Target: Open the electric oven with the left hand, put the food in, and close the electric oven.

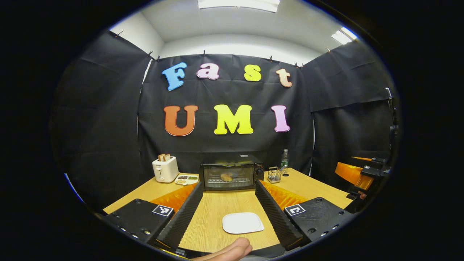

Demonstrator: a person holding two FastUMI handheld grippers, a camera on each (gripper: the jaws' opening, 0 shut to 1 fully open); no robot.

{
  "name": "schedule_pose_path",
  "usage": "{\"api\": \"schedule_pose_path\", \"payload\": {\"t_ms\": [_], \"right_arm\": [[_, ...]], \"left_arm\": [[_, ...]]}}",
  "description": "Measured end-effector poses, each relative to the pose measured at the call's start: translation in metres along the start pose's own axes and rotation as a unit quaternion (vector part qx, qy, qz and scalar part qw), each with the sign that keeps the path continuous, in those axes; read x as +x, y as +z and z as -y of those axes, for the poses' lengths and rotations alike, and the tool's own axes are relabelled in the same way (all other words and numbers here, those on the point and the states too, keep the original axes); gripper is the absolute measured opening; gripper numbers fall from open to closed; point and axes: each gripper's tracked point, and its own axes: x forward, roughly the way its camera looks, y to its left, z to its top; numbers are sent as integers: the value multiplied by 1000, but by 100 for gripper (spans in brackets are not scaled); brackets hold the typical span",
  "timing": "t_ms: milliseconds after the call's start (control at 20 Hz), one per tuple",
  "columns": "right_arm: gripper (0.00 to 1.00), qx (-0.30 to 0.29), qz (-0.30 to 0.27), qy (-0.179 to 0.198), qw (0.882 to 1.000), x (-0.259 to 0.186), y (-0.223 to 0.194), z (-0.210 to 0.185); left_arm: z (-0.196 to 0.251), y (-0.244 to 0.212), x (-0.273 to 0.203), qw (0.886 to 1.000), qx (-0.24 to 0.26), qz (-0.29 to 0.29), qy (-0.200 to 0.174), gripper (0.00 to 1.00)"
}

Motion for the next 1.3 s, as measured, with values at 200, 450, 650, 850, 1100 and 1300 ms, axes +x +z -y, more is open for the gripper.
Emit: {"api": "schedule_pose_path", "payload": {"t_ms": [200, 450, 650, 850, 1100, 1300], "right_arm": [[96, -1, 17, 0, 1000, -4, 7, 0], [99, 2, 30, 5, 1000, -4, 9, 1], [100, 5, 24, -8, 1000, 0, 4, 12], [100, -7, 34, -22, 999, -3, 11, 21], [100, -13, 42, -19, 999, -5, 16, 20], [100, -8, 36, -23, 999, -5, 17, 21]], "left_arm": [[-3, 1, -1, 1000, 0, 2, 3, 95], [-4, 4, -4, 1000, -1, 13, 9, 95], [-1, 2, -5, 1000, 3, 16, 6, 96], [-7, -1, -4, 1000, 3, 9, 14, 96], [-11, -2, -5, 1000, 2, 6, 18, 95], [-9, 0, -4, 1000, 4, 7, 15, 96]]}}
